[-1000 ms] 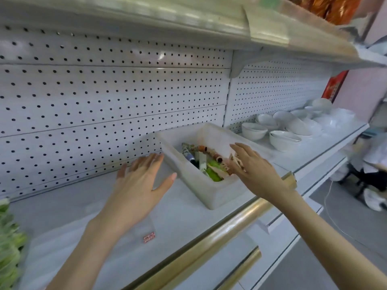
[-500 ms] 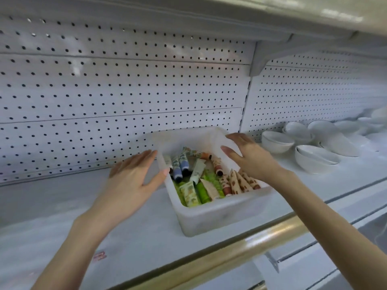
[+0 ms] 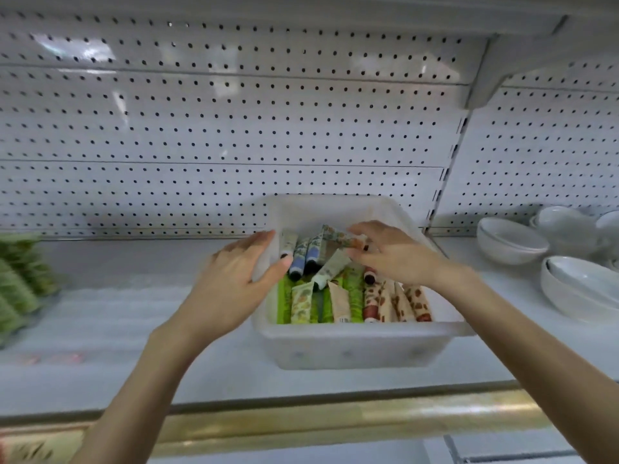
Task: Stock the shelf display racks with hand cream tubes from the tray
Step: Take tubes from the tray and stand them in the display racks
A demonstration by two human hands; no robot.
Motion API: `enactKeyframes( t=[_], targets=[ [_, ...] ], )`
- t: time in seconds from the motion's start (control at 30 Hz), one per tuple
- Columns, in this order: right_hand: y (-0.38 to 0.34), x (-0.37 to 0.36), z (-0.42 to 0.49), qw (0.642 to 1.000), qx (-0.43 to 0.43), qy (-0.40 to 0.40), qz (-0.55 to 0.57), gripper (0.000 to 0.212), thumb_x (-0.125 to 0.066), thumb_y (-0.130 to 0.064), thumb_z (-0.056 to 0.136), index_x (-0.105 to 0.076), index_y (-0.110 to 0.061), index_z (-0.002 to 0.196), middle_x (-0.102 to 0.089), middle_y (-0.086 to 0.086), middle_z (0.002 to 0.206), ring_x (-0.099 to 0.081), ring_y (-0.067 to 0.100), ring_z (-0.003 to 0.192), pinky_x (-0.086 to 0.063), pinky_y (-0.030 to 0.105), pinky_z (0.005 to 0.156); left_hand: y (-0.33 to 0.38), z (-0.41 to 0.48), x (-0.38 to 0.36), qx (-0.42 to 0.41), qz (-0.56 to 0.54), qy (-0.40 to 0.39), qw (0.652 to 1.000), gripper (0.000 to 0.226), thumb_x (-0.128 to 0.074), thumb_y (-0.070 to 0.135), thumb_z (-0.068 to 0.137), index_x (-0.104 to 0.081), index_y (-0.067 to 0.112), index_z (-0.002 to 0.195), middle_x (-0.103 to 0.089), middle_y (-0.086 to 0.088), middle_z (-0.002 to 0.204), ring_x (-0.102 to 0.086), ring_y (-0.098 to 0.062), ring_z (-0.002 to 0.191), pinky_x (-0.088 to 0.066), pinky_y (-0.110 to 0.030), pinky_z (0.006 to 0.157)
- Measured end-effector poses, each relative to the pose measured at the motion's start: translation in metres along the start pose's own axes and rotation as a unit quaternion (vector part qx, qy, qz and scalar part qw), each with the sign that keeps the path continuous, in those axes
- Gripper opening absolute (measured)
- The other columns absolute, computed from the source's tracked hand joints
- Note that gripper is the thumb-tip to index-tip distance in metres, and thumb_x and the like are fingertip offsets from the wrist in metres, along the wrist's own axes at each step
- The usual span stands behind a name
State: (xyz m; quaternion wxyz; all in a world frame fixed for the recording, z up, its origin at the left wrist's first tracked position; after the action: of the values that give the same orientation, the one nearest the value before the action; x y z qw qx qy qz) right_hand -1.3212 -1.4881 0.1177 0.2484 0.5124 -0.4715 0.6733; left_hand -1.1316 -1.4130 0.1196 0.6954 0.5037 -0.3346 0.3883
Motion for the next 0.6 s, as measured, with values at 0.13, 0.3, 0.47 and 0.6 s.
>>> enactKeyframes(
  t=[0.13,0.3,0.47,0.6],
  targets=[
    [-0.034,-0.034,0.014,0.986,0.051,-0.147,-0.065,0.065,-0.043,-0.054,0.092,-0.031,-0.016,0.143,-0.034,0.005,0.148,-0.035,0.022,0.133,-0.03,0.034,0.108,0.001,0.006,0.004,-0.003,-0.011,0.023,1.0,0.074,-0.024,0.063,0.079,-0.035,0.023,0.141,-0.041,0.004,0.145,-0.036,-0.017,0.131,-0.025,-0.024,0.099],
    [-0.039,-0.079,0.021,0.944,0.044,-0.28,-0.167,0.091,-0.043,-0.068,0.083,-0.022,-0.006,0.146,-0.015,0.011,0.153,-0.014,0.032,0.141,-0.025,0.045,0.113,-0.006,0.006,0.008,0.007,-0.026,0.029,0.999,0.071,-0.026,0.058,0.081,-0.034,0.024,0.142,-0.039,0.006,0.146,-0.033,-0.014,0.134,-0.023,-0.022,0.098],
    [-0.037,-0.071,0.018,0.97,0.048,-0.235,-0.041,0.078,-0.06,-0.058,0.08,-0.033,-0.009,0.135,-0.033,0.004,0.133,-0.035,0.022,0.124,-0.037,0.03,0.099,-0.015,0.008,0.011,0.028,-0.03,0.022,0.999,0.073,-0.026,0.06,0.08,-0.032,0.024,0.143,-0.034,0.006,0.149,-0.029,-0.013,0.136,-0.022,-0.026,0.105],
    [-0.048,-0.063,0.019,0.975,0.058,-0.195,0.085,0.066,-0.074,-0.041,0.077,-0.037,-0.016,0.126,-0.048,-0.004,0.115,-0.052,0.013,0.102,-0.044,0.022,0.08,-0.015,0.01,0.008,0.026,-0.043,0.022,0.998,0.056,-0.038,0.05,0.095,-0.031,0.024,0.144,-0.032,0.007,0.15,-0.027,-0.013,0.137,-0.021,-0.028,0.109]
  ],
)
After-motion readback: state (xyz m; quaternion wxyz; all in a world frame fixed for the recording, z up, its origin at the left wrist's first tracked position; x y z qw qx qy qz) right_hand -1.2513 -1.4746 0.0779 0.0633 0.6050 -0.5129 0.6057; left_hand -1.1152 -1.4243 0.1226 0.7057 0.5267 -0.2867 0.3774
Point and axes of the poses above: each hand's wrist, its own z-axis towards the middle knuckle, its own x-axis out of the back of the hand, y = z × x, the point moved 7 cm from there along z, towards the middle knuckle
